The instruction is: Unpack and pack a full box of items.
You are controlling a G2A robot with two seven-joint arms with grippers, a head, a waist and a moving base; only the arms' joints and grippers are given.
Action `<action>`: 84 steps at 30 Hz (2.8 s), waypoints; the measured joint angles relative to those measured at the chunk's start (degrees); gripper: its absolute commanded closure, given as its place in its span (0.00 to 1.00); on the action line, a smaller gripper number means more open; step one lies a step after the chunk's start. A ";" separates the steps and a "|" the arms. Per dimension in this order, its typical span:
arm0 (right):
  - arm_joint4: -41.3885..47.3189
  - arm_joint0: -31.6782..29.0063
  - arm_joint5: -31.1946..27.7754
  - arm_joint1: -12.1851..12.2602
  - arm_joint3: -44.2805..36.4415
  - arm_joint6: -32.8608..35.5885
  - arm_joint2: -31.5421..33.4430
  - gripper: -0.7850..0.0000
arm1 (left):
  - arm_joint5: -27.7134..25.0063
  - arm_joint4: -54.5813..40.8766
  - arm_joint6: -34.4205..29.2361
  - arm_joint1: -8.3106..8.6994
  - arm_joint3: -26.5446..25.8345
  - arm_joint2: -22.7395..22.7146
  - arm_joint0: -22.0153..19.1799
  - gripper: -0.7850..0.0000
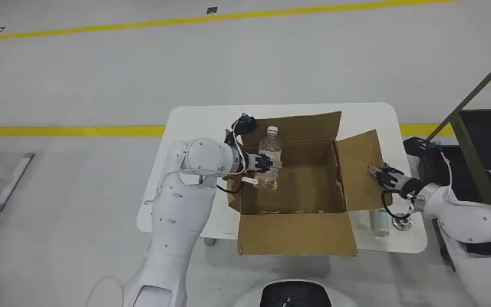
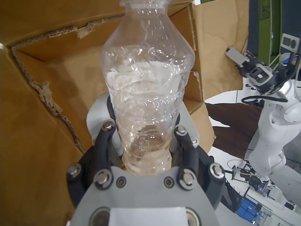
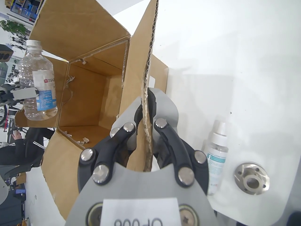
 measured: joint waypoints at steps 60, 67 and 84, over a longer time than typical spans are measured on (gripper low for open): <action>2.44 -1.73 12.29 -0.73 -7.97 -10.75 -7.86 1.00 | 18.13 2.79 3.78 -2.39 23.98 14.71 -9.48 0.10; 2.00 -1.30 11.05 -0.55 -7.54 -9.63 -7.73 1.00 | 17.25 2.21 4.58 -2.60 26.79 14.94 -10.62 0.00; 0.86 1.49 7.49 0.09 -6.11 -5.45 -6.87 0.34 | 11.05 2.87 7.96 -1.23 15.48 11.79 -10.04 0.00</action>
